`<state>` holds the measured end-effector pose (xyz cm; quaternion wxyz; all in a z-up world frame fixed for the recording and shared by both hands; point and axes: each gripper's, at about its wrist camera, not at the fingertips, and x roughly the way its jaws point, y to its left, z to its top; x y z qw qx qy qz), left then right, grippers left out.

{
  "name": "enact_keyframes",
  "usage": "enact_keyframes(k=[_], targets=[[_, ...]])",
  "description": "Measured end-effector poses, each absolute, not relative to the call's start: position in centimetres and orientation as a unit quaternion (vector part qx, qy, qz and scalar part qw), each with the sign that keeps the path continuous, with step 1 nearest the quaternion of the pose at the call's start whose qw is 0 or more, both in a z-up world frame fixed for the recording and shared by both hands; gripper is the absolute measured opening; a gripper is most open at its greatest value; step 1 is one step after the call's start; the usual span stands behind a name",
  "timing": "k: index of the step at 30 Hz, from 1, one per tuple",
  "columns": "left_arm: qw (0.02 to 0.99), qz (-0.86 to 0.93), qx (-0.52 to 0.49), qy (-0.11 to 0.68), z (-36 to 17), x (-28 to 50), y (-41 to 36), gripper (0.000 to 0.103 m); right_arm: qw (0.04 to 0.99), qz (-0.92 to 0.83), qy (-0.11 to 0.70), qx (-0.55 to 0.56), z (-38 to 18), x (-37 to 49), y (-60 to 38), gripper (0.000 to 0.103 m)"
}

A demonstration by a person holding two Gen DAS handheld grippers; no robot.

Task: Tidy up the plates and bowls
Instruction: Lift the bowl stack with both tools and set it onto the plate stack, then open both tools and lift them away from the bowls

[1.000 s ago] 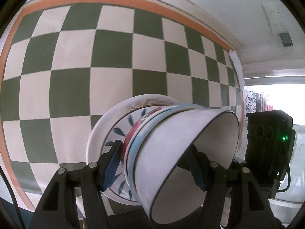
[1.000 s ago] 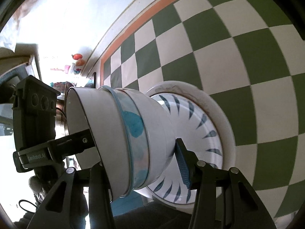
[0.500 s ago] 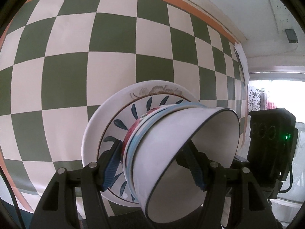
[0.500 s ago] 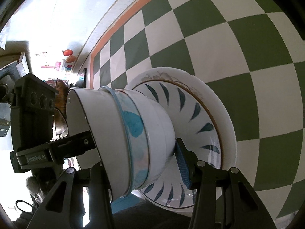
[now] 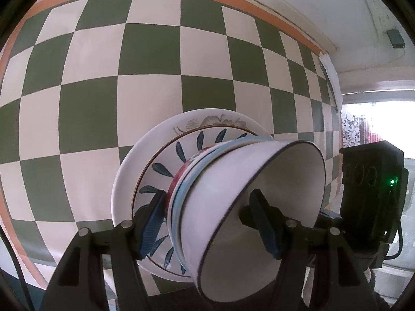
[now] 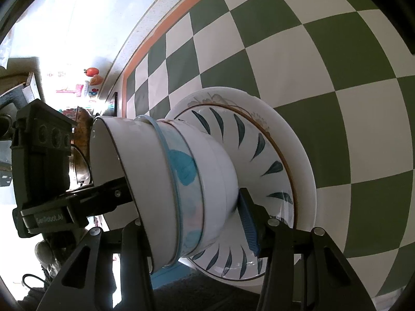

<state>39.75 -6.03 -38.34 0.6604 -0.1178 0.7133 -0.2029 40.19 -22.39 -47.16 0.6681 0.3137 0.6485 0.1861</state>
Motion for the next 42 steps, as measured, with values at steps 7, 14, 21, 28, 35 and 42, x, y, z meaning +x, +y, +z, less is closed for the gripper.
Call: enact_keyframes(k=[7,14,21,28,35,42], targets=[[0.662,-0.201,-0.108,0.714,-38.2,39.8,-6.2,0.062,0.677,0.182,0.651,0.293,-46.6,40.0,-22.1,0.051],[0.679,-0.189,-0.086,0.704,-36.3,39.1,-5.8,0.062,0.705,0.172,0.638,0.257,-44.5,39.6,-22.1,0.051],[0.724,-0.185,-0.047,0.663,-32.8,37.5,-4.8,0.092,0.763,0.151,0.606,0.169,-39.9,37.9,-21.2,0.085],[0.792,-0.128,-0.006,0.597,-29.2,35.3,-2.9,0.101,0.817,0.084,0.561,0.101,-35.1,34.8,-20.4,0.096],[0.836,-0.099,0.011,0.540,-26.0,32.4,-1.7,0.103,0.857,0.007,0.510,0.077,-30.8,31.1,-20.4,0.100],[0.854,-0.104,-0.003,0.510,-23.4,28.6,-1.9,0.103,0.876,-0.008,0.476,0.073,-27.3,27.4,-20.1,0.101]])
